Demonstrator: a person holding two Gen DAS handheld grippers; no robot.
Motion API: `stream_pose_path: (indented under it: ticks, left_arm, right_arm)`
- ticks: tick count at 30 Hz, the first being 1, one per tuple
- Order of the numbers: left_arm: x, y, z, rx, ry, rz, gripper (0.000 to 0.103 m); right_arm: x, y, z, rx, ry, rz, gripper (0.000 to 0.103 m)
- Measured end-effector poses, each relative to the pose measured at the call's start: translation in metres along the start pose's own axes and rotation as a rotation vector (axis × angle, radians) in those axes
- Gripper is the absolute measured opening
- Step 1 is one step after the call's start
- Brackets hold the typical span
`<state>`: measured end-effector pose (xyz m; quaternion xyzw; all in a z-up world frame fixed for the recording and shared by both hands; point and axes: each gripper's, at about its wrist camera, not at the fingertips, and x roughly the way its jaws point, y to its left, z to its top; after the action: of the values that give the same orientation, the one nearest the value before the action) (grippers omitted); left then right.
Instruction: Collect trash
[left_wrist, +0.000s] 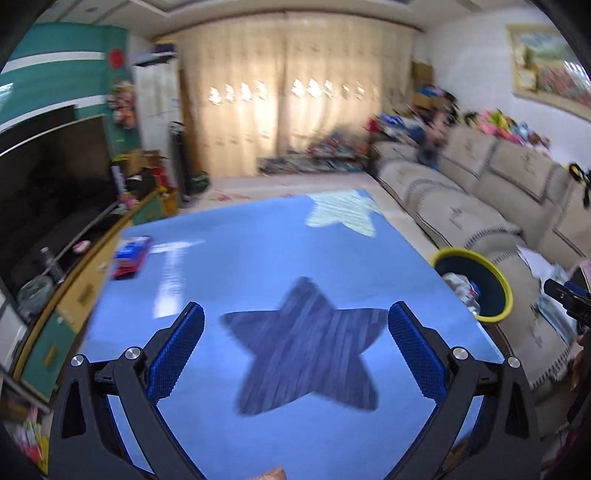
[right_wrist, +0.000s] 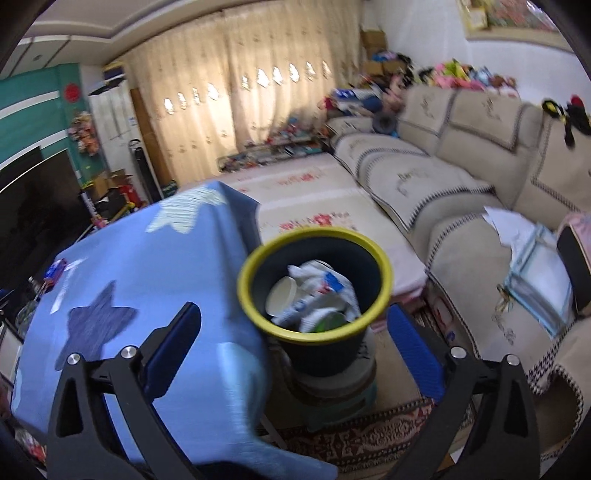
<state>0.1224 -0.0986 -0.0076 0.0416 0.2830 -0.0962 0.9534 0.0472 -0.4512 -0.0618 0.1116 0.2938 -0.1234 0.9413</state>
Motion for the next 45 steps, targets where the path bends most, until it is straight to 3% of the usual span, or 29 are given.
stream_pose_path:
  ticks: [3,6,14,45]
  left_arm:
    - [-0.034,0.021,-0.009,-0.029,-0.045,0.034,0.098]
    - [-0.058,0.036,-0.025,-0.072,-0.062,0.013,0.098]
    - [-0.090,0.046,-0.058,-0.084,-0.068,0.079,0.098]
    - [-0.081,0.030,-0.042,-0.083,-0.065,0.056,0.098]
  right_arm:
    - [-0.020,0.022,-0.001,-0.041,-0.028,0.010,0.096]
    - [-0.037,0.038,-0.006,-0.071,-0.049,0.002,0.096]
    - [-0.065,0.071,-0.016,-0.137,-0.077,0.049,0.096]
    - [-0.046,0.080,-0.022,-0.149,-0.043,0.091,0.096]
